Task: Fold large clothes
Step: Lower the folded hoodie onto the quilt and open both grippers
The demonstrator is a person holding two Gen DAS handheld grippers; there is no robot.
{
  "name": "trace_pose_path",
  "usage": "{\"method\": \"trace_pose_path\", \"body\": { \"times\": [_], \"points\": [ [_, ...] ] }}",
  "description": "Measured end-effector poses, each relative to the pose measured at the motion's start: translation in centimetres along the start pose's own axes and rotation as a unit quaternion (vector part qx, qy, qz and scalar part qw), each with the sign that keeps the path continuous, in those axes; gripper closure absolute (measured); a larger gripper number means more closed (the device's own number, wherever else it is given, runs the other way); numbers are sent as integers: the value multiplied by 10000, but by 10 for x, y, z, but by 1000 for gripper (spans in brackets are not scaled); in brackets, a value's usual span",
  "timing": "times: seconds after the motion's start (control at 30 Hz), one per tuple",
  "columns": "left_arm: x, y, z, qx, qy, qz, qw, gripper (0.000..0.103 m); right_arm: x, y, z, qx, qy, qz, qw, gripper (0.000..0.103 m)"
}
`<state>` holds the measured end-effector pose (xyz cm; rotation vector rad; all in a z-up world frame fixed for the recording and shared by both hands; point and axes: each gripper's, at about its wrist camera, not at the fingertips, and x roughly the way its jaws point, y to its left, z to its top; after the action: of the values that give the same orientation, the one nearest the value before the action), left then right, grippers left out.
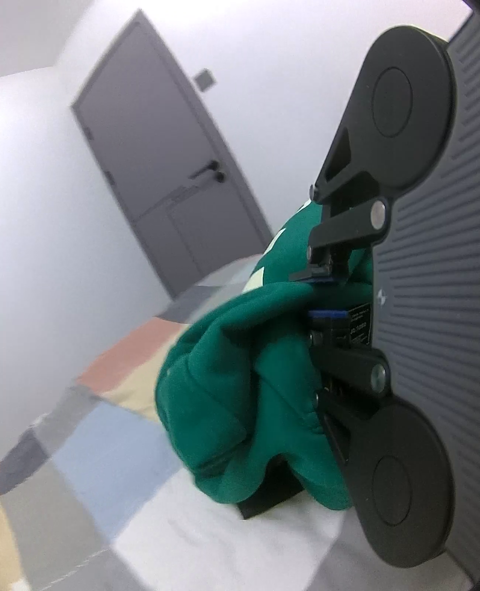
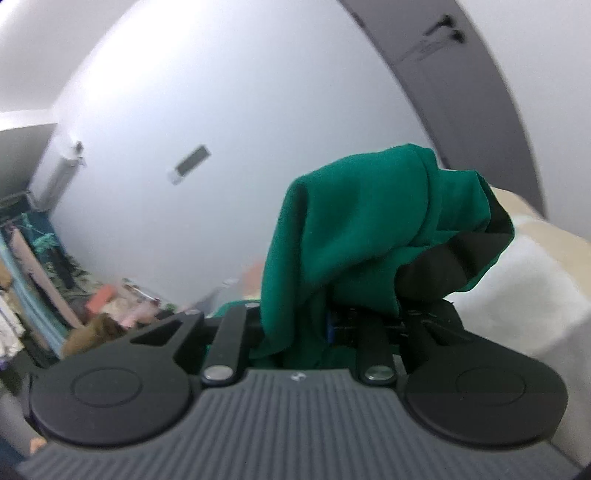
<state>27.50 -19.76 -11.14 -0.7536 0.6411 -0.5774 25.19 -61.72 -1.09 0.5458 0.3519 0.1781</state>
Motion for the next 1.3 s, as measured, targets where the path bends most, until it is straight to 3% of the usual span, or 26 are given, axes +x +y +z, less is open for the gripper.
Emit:
{"method": "trace_pose_path", "body": {
  "times": [0.13, 0.27, 0.53, 0.57, 0.67, 0.77, 0.9, 1.13, 1.3],
  "points": [
    [11, 3, -25, 389, 92, 111, 9991, 89, 0, -42, -44, 86, 362, -315, 9988, 79],
    [11, 1, -42, 833, 165, 312, 9959, 89, 0, -63, -72, 236, 254, -169, 9993, 79],
    [0, -6, -47, 836, 341, 414, 9951, 88, 0, -72, -79, 614, 225, -261, 9975, 75],
    [0, -8, -47, 875, 406, 453, 9943, 85, -12, -83, -80, 665, 266, -293, 9970, 73],
    [0, -17, -47, 1076, 685, 587, 9901, 36, -20, -84, -80, 967, 389, -449, 9935, 60],
    [-16, -29, -57, 1451, 642, 850, 9837, 36, -34, -79, -84, 1136, 423, -673, 9903, 54],
    [-42, -44, -65, 1768, 604, 1074, 9765, 36, -64, -62, -85, 851, 313, -876, 9920, 53],
    [-102, -95, -76, 2441, 376, 1180, 9618, 36, -125, -18, -65, 348, -5, -858, 9957, 53],
    [-145, -140, -83, 2960, 163, 1075, 9490, 36, -162, 29, -43, -31, -312, -623, 9976, 53]
  ]
}}
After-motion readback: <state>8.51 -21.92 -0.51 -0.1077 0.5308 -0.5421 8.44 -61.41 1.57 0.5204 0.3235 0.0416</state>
